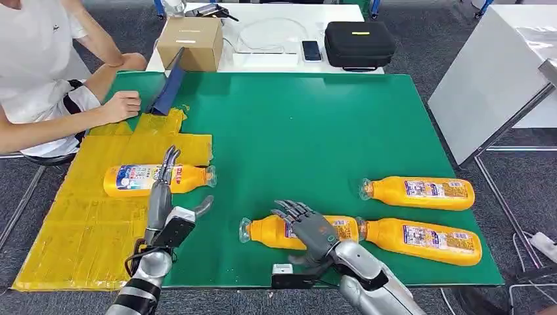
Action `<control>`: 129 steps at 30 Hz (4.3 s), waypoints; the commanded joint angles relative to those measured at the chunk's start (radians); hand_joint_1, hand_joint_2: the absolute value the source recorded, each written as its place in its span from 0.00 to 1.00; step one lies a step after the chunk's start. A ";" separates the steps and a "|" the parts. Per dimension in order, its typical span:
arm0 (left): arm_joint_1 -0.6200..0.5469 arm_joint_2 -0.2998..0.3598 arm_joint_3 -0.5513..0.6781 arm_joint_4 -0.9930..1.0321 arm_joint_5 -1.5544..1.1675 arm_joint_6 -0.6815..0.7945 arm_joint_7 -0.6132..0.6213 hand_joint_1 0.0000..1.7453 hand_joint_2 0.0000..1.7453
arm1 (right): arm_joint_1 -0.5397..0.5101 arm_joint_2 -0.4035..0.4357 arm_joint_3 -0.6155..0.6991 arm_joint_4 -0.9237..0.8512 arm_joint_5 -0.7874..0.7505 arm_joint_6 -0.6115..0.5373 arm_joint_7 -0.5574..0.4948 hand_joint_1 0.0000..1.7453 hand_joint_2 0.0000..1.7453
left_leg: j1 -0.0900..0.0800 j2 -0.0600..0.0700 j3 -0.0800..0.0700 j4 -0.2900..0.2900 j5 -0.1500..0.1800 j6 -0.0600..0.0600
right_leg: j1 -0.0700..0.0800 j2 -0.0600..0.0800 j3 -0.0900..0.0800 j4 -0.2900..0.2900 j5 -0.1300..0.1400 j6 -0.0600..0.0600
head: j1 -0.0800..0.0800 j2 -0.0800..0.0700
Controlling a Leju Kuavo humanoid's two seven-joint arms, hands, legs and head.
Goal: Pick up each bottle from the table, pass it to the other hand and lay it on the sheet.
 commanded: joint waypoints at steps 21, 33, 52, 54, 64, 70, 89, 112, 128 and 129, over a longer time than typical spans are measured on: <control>0.034 -0.015 0.007 -0.069 0.006 -0.031 0.030 0.00 1.00 | 0.068 -0.001 -0.128 -0.018 0.217 -0.051 0.170 0.00 1.00 | 0.001 -0.002 0.004 0.000 -0.002 -0.002 | 0.000 0.000 0.004 0.000 -0.002 -0.001 | 0.000 0.000; 0.044 -0.018 0.013 -0.095 0.010 -0.041 0.036 0.00 1.00 | 0.065 0.011 -0.168 -0.010 0.285 -0.051 0.209 0.00 1.00 | 0.000 -0.002 0.002 0.000 -0.001 -0.001 | 0.000 0.001 0.003 0.000 -0.001 -0.001 | 0.000 0.000; 0.051 -0.020 -0.038 -0.131 0.014 -0.062 0.052 0.00 1.00 | 0.014 0.029 -0.191 0.110 0.330 -0.035 0.264 0.95 1.00 | 0.000 -0.001 0.003 0.000 -0.001 -0.001 | 0.000 0.001 0.003 -0.001 -0.001 -0.001 | 0.000 0.000; 0.051 -0.020 -0.038 -0.131 0.014 -0.062 0.052 0.00 1.00 | 0.014 0.029 -0.191 0.110 0.330 -0.035 0.264 0.95 1.00 | 0.000 -0.002 0.004 0.000 -0.001 -0.002 | 0.000 0.001 0.004 0.000 -0.001 -0.001 | 0.000 0.000; 0.058 -0.017 -0.067 -0.163 0.024 -0.090 0.057 0.00 1.00 | 0.021 0.066 -0.212 0.085 0.295 -0.079 0.222 1.00 1.00 | 0.000 -0.002 0.004 0.000 -0.001 -0.002 | 0.000 0.001 0.004 0.000 -0.001 -0.001 | 0.000 0.000; 0.059 -0.015 -0.067 -0.163 0.024 -0.090 0.057 0.00 1.00 | 0.023 0.062 -0.213 0.084 0.295 -0.079 0.222 1.00 1.00 | 0.000 -0.002 0.006 0.000 -0.003 -0.003 | 0.000 0.001 0.006 0.000 -0.002 -0.001 | 0.000 0.000; 0.046 -0.022 -0.237 -0.177 0.149 -0.344 0.135 0.00 1.00 | 0.178 0.240 -0.404 -0.317 -0.074 -0.454 -0.057 1.00 1.00 | 0.000 -0.004 0.004 0.001 -0.002 -0.002 | -0.001 0.000 0.004 0.001 -0.003 -0.001 | 0.000 0.000; 0.003 -0.024 -0.292 -0.133 0.342 -0.582 0.197 0.00 1.00 | 0.188 0.287 -0.385 -0.253 -0.294 -0.346 -0.186 1.00 1.00 | 0.001 -0.001 0.003 0.000 -0.001 -0.002 | 0.000 0.001 0.002 -0.001 -0.001 -0.001 | 0.000 0.000; -0.075 -0.036 -0.277 -0.086 0.503 -0.641 0.231 0.00 1.00 | 0.122 0.341 -0.215 0.013 -0.207 -0.319 -0.231 1.00 1.00 | 0.001 0.000 0.006 0.000 -0.003 -0.003 | 0.000 0.003 0.005 0.000 -0.002 -0.002 | 0.000 0.000; -0.079 -0.034 -0.277 -0.082 0.504 -0.641 0.231 0.00 1.00 | 0.118 0.341 -0.208 0.024 -0.203 -0.322 -0.228 1.00 1.00 | 0.002 -0.001 0.005 -0.001 -0.002 -0.003 | 0.001 0.002 0.004 -0.001 -0.001 -0.001 | 0.000 0.000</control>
